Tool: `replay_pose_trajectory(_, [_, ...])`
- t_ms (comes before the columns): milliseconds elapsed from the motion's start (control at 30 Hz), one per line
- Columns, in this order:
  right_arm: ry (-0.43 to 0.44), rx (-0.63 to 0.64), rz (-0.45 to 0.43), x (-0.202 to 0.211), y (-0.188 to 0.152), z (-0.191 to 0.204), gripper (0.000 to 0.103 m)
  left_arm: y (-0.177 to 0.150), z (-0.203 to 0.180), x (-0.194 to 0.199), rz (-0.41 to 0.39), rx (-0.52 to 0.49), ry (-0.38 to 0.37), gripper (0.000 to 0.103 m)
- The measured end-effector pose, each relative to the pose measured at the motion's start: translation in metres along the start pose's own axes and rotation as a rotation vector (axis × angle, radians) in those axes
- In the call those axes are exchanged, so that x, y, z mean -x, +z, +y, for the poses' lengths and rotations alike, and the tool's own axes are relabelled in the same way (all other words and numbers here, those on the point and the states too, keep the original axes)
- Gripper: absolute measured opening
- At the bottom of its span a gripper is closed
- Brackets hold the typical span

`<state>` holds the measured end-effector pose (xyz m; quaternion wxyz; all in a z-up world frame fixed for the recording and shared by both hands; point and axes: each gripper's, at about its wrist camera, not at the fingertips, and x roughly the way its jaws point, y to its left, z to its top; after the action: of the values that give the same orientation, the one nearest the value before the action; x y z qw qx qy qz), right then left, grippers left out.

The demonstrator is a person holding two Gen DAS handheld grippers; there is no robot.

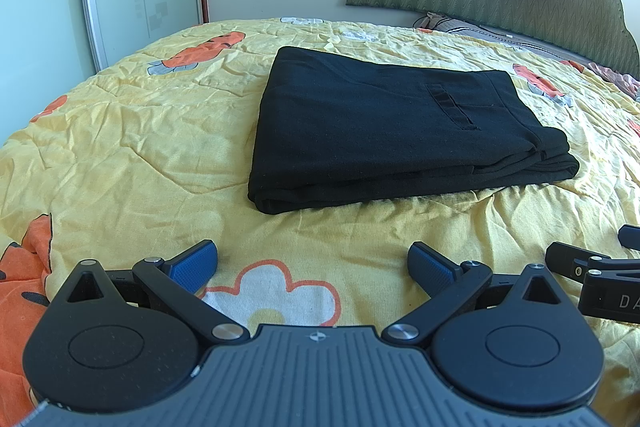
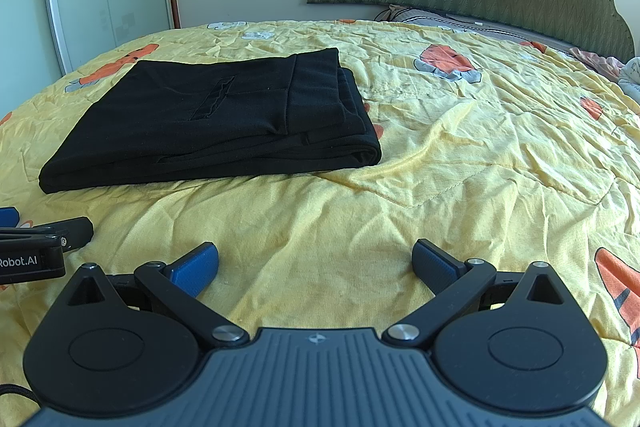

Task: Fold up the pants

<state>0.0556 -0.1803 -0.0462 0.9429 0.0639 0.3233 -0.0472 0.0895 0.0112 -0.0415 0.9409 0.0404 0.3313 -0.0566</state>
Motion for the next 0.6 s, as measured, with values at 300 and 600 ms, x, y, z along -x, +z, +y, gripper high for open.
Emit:
replay_pose_trajectory(300, [0.000,0.000,0.000,0.0000,0.0001,0.0001,0.103,0.0001,-0.0004,0.0001,0.000,0.000,0.000,0.103])
replay_pose_trajectory(600, [0.000,0.000,0.000,-0.0001,0.0001,0.0000,0.103,0.0001,-0.0014,0.0001,0.000,0.000,0.000,0.103])
